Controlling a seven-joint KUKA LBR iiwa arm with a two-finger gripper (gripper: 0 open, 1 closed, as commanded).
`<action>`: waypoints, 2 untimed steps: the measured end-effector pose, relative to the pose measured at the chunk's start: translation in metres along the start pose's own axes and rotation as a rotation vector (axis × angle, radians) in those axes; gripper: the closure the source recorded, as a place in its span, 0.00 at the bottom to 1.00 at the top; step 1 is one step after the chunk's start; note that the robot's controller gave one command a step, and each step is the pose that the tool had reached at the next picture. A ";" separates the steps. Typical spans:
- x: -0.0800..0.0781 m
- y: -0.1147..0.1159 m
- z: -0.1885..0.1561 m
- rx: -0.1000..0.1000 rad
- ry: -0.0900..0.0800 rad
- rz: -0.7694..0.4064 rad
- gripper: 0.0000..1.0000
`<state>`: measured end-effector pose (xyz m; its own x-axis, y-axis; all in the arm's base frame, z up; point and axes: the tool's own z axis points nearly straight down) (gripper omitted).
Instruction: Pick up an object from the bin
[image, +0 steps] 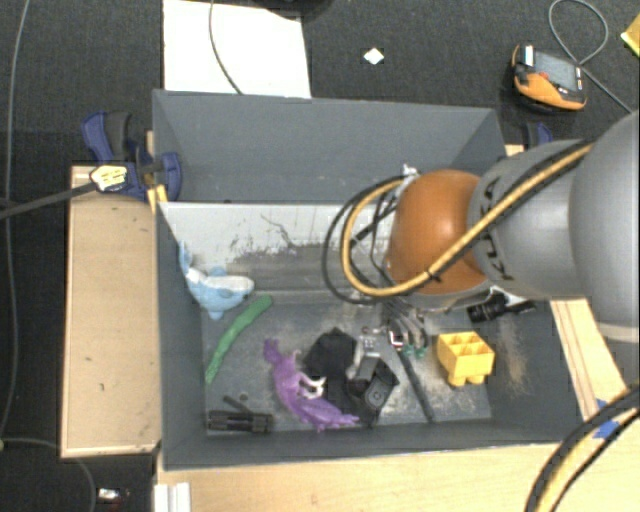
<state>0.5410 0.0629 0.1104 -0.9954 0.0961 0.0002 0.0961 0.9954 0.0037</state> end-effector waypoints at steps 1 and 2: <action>0.005 0.022 -0.032 0.005 -0.014 -0.222 0.00; 0.017 0.008 0.006 0.002 -0.004 0.314 0.00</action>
Offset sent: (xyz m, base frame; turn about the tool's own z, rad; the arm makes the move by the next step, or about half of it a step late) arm -0.0178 0.0084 -0.0104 0.3195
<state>0.5252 0.0727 0.1043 -0.9170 0.3988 -0.0032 0.3988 0.9170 0.0018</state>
